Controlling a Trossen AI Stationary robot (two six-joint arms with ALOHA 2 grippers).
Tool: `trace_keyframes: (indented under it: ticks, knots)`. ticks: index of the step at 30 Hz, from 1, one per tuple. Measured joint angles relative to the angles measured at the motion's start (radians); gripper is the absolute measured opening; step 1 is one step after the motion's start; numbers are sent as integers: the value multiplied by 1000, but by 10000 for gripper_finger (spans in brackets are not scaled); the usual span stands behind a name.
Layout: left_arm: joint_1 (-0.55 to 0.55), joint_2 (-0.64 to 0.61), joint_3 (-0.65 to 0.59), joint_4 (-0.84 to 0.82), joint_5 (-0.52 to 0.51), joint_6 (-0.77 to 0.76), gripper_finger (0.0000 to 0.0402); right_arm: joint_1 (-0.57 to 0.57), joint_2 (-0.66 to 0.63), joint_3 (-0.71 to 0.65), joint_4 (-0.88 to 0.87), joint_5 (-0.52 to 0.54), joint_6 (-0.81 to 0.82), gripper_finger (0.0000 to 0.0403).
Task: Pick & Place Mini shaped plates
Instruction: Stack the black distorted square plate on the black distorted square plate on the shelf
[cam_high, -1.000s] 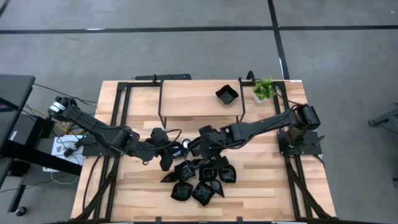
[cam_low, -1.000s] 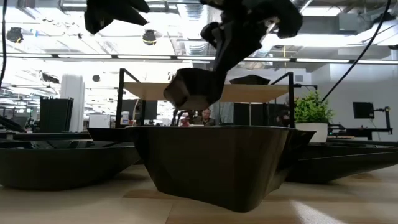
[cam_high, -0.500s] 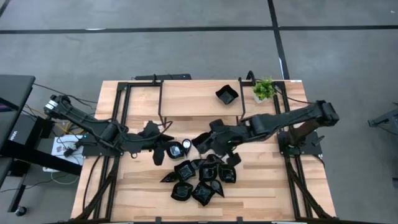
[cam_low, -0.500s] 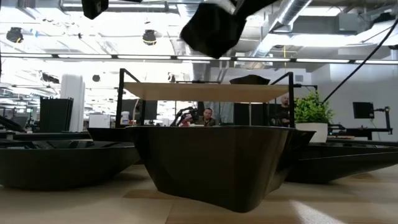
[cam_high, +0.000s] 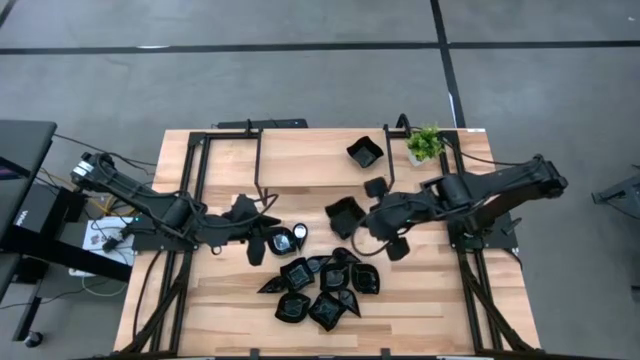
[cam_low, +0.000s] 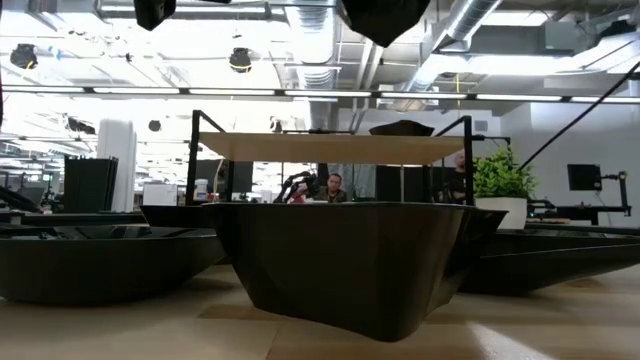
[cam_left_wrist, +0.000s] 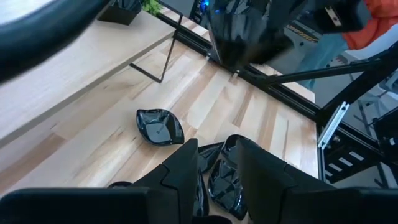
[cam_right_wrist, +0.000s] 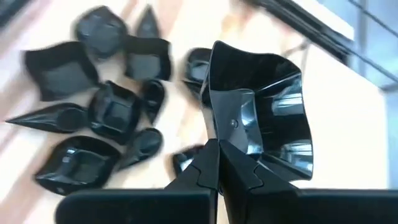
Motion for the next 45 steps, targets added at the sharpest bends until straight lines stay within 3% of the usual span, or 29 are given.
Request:
trace_keyframes:
  ticks: [8,17,23,31,39,45]
  knots:
    - [1,14,0,17,-10,0,113,-55,-50,0,-75,258,3,1]
    - [1,53,0,27,-16,0,113,-263,-25,-1,-106,247,-161,1]
    - [1,67,0,35,-15,-3,113,-434,-8,0,-93,133,-174,1]
    - [1,67,0,44,-21,-4,113,-568,11,-51,11,119,69,1]
    - [1,67,0,45,-21,-1,113,-526,87,-58,31,136,284,1]
    - [1,67,0,45,-21,-1,113,-478,140,-58,25,229,353,1]
